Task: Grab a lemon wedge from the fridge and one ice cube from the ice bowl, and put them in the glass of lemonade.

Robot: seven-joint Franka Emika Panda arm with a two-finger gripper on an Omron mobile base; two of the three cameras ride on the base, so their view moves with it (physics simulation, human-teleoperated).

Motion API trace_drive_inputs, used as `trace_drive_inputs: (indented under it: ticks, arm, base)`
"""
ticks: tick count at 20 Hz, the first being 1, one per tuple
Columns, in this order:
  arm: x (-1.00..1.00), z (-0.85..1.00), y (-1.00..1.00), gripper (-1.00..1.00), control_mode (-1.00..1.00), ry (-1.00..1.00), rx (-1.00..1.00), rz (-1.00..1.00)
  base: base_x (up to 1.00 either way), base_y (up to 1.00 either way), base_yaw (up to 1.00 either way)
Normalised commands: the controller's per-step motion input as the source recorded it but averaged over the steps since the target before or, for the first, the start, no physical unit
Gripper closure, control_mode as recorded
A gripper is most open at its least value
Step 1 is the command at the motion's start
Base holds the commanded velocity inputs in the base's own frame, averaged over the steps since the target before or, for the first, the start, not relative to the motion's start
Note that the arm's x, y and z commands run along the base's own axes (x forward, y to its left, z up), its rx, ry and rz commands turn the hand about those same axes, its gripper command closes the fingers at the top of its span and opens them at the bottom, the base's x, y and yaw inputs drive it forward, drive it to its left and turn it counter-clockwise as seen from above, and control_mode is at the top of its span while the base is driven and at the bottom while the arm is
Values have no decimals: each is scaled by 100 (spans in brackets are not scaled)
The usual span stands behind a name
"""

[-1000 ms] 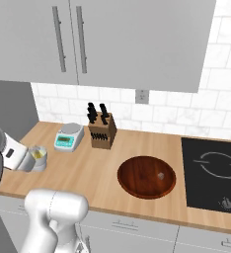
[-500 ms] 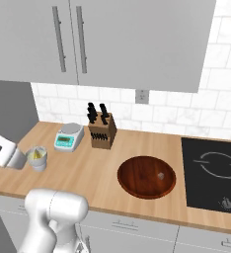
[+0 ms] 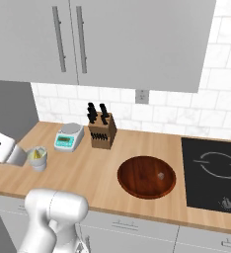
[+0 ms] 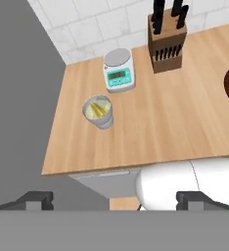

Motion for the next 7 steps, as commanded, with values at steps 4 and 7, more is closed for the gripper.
trace_drive_inputs:
  ticks: [4,7]
  arm:
    - [-24,-4,0,-100,-100,-6,0,0]
    - [-15,0,0,-100,-100,-6,0,0]
  base:
    - [0,0,0]
    - [0,0,0]
